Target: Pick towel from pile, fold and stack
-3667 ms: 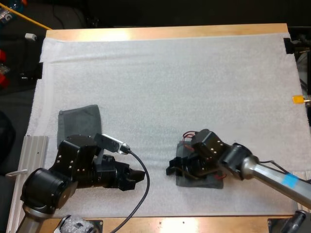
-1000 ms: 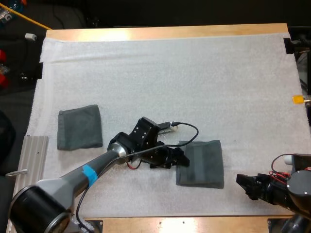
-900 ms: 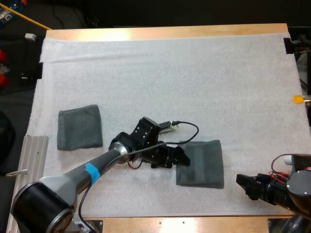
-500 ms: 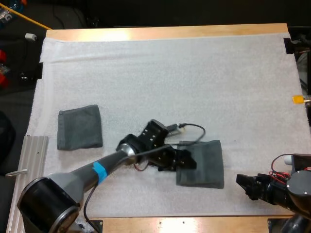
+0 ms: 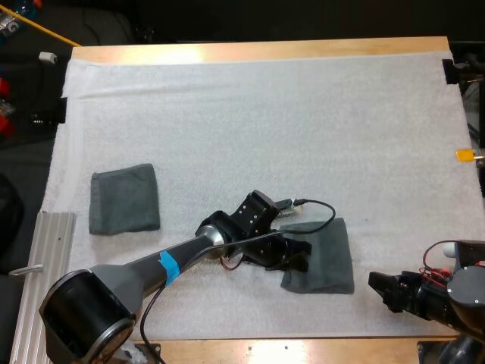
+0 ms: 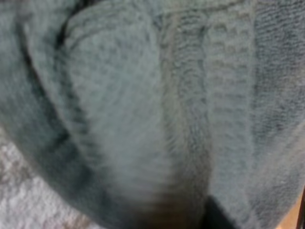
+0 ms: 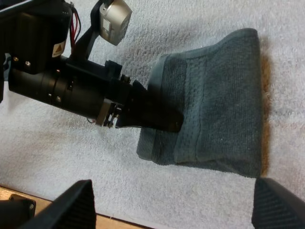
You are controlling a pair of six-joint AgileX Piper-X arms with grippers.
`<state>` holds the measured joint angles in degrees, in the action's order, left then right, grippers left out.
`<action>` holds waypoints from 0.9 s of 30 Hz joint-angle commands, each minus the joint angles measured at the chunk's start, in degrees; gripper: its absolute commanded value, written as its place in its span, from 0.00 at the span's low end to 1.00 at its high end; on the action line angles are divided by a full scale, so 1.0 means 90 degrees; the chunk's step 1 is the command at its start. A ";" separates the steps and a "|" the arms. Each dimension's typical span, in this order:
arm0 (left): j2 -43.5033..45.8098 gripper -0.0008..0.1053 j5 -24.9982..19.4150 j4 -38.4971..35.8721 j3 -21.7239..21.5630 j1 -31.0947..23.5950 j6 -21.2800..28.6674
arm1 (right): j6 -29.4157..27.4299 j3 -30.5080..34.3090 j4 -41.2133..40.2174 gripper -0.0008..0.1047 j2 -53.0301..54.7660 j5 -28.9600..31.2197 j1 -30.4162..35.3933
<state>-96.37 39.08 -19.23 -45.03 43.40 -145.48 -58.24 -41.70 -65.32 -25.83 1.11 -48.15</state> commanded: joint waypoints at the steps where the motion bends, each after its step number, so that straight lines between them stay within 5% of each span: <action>1: 0.0011 0.01 0.0015 0.0011 -0.0019 0.0047 0.0142 | -0.0077 -0.0035 -0.0025 0.63 0.0027 0.0017 -0.0015; 11: 0.0857 0.01 -0.0421 -0.0714 -0.0019 -0.0390 0.1186 | -0.0077 -0.0035 -0.0025 0.63 0.0027 0.0017 -0.0015; 19: 0.1721 0.01 -0.0669 -0.2497 -0.0251 -0.2029 0.2816 | -0.0077 -0.0035 -0.0025 0.63 0.0027 0.0017 -0.0015; 27: 0.1850 0.01 -0.1935 -0.4547 -0.1345 -0.3731 0.4943 | -0.0077 -0.0035 -0.0025 0.63 0.0027 0.0017 -0.0015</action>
<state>-80.38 23.11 -58.49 -56.53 10.00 -102.92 -58.24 -41.70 -65.32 -25.83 1.11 -48.15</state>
